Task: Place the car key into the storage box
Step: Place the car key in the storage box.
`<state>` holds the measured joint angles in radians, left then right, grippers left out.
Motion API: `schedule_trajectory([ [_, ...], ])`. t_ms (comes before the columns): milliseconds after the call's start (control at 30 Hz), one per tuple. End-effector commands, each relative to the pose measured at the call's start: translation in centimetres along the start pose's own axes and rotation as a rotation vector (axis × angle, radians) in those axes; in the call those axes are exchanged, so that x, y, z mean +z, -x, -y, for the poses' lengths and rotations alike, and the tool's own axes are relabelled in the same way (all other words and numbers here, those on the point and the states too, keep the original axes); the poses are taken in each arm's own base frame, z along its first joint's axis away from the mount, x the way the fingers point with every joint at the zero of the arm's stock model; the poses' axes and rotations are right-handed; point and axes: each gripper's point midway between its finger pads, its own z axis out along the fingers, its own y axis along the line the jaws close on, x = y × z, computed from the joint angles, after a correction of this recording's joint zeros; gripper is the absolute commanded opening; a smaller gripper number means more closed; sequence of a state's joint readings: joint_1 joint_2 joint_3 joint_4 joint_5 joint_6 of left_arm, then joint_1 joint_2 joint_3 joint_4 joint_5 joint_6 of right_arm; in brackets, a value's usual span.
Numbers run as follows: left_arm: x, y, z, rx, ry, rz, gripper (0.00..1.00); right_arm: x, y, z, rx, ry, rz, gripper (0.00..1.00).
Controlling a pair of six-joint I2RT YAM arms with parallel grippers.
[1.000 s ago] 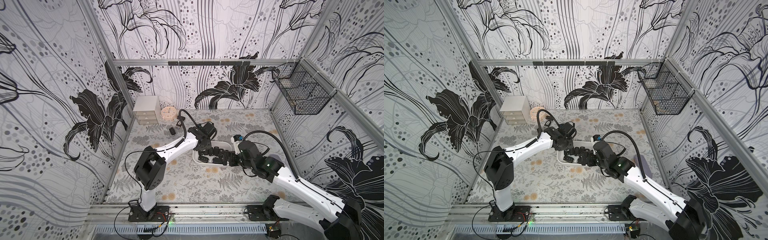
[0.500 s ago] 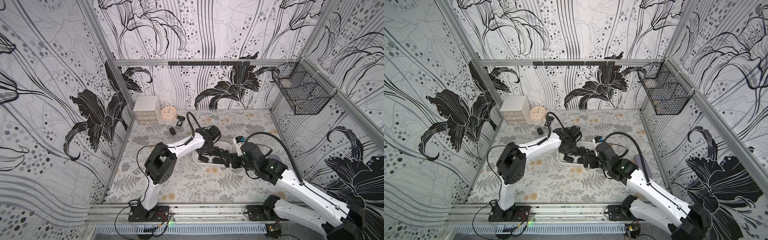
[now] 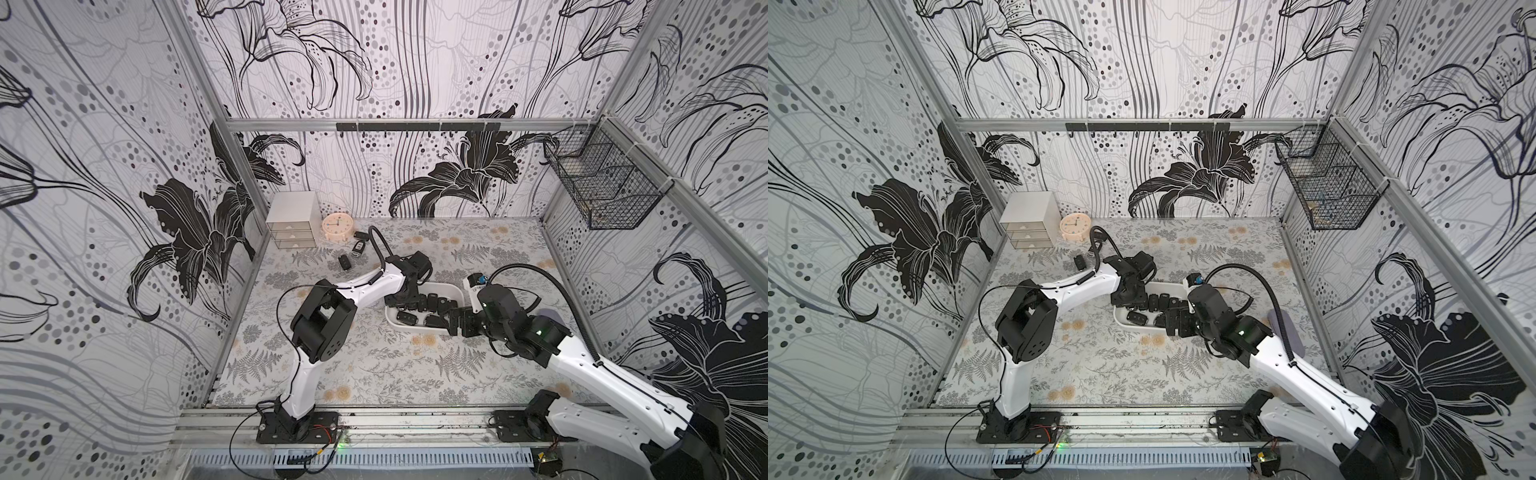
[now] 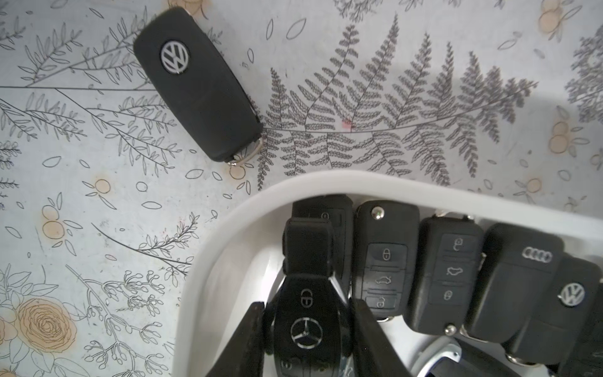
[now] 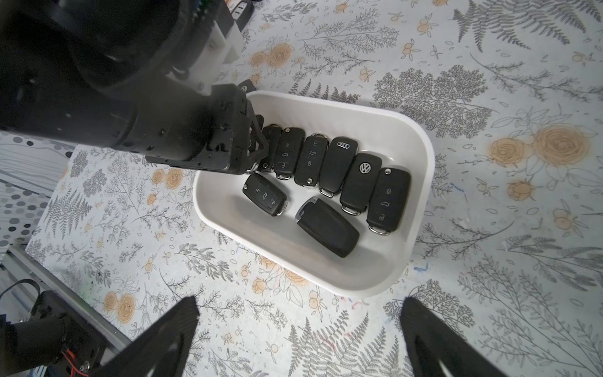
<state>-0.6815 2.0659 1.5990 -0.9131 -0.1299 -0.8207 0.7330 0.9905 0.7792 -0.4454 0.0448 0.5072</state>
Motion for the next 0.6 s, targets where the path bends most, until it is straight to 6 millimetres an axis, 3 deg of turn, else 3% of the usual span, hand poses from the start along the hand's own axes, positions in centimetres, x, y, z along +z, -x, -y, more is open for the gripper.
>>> schedule_trajectory([
  [0,0.8,-0.7,-0.2,0.026,0.006,-0.023,0.32,0.1,0.0,-0.3,-0.017,0.006,-0.010,1.00],
  [167,1.0,-1.2,-0.5,0.028,0.010,-0.036,0.35,0.3,0.1,-0.4,-0.015,0.006,-0.012,1.00],
  [400,0.7,-0.9,-0.5,0.035,0.012,-0.030,0.52,0.5,0.0,-0.4,-0.015,0.007,-0.017,1.00],
  [567,-0.3,-0.5,-0.5,0.033,0.006,-0.016,0.57,0.4,0.2,-0.5,-0.016,0.008,-0.012,1.00],
])
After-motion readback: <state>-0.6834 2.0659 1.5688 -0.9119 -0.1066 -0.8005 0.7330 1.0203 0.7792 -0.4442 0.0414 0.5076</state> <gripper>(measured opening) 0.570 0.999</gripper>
